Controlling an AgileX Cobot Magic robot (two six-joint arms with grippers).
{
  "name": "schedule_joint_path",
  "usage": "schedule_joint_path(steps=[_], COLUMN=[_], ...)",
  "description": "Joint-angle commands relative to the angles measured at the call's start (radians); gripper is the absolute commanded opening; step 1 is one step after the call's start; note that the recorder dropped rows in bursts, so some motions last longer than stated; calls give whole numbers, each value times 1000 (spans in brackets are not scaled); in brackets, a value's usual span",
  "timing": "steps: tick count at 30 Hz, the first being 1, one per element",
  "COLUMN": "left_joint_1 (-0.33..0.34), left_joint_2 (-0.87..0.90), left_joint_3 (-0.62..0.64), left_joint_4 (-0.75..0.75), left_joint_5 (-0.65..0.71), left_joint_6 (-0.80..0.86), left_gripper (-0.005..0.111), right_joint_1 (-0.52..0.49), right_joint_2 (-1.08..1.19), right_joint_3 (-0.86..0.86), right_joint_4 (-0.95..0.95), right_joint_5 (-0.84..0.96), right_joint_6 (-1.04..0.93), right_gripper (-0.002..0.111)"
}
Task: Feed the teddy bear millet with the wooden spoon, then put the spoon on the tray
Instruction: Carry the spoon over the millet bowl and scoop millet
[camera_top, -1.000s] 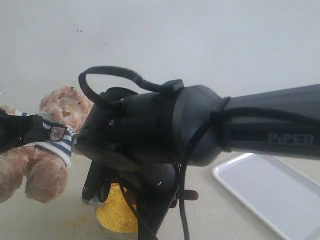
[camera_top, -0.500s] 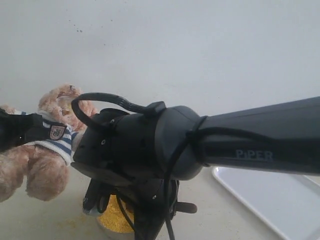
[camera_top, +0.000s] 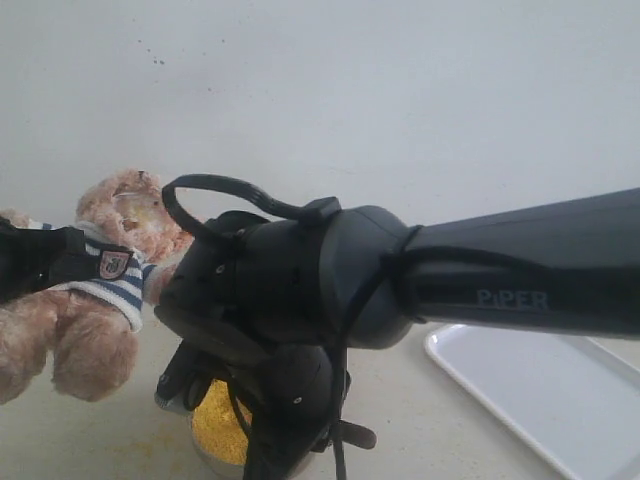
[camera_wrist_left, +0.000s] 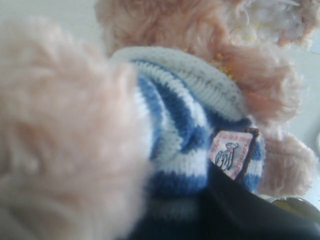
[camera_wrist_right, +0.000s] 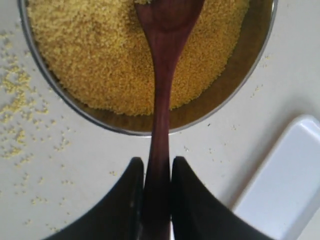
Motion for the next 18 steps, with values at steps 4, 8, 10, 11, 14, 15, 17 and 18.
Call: schedule_joint_path(steps=[4, 8, 10, 11, 14, 15, 17, 18], left_joint_1=[2, 2, 2, 2, 2, 2, 2, 2], left_joint_2=[-3, -3, -3, -2, 14, 22, 46, 58], left_joint_3=[1, 1, 1, 1, 1, 1, 1, 1], left_joint_4=[-21, -21, -21, -21, -17, -10, 9, 20], left_joint_5=[1, -2, -8, -10, -5, 3, 38, 59], left_joint_6=[8, 8, 8, 8, 8, 8, 8, 8], left_gripper=[4, 4, 4, 4, 4, 4, 4, 4], right_joint_1=[-81, -115, -122, -124, -127, -127, -127, -127], right_joint_2=[-11, -28, -38, -43, -54, -55, -59, -61], right_joint_3=[-4, -4, -4, -4, -4, -4, -4, -4], right_joint_4=[143, 208, 221, 221, 217, 217, 216, 216], right_joint_5=[-40, -51, -53, -46, -33, -32, -36, -41], right_joint_6=[11, -5, -31, -43, -67, -67, -76, -90], right_gripper=[0, 0, 0, 0, 0, 0, 0, 0])
